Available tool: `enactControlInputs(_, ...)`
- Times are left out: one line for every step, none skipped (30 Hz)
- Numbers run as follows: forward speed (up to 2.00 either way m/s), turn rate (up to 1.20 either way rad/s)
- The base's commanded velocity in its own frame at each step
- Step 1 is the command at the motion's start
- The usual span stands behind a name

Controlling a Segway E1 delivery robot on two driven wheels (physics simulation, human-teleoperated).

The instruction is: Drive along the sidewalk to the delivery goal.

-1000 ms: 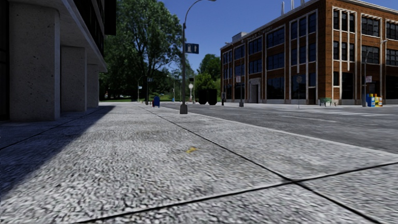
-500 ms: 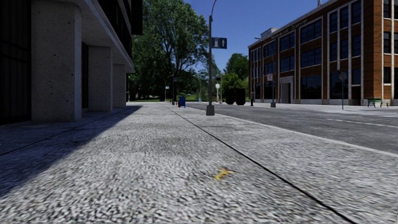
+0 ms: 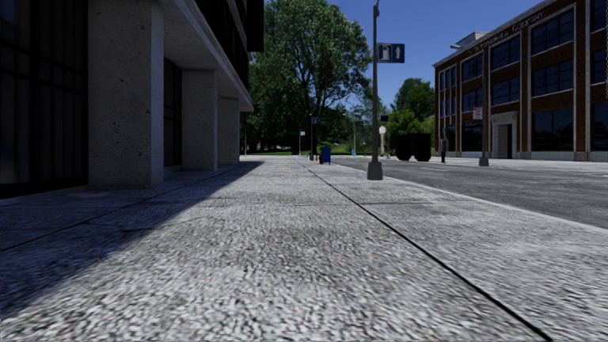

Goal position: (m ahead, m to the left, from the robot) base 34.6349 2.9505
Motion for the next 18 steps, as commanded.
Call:
enactControlInputs(2.00,0.44)
enactControlInputs(2.00,0.44)
enactControlInputs(2.00,0.44)
enactControlInputs(2.00,0.44)
enactControlInputs(2.00,0.44)
enactControlInputs(2.00,0.44)
enactControlInputs(2.00,0.42)
enactControlInputs(2.00,0.00)
enactControlInputs(2.00,0.00)
enactControlInputs(2.00,0.00)
enactControlInputs(2.00,0.00)
enactControlInputs(2.00,0.00)
enactControlInputs(2.00,0.00)
enactControlInputs(2.00,0.00)
enactControlInputs(2.00,0.00)
enactControlInputs(2.00,0.00)
enactControlInputs(2.00,0.00)
enactControlInputs(2.00,0.00)
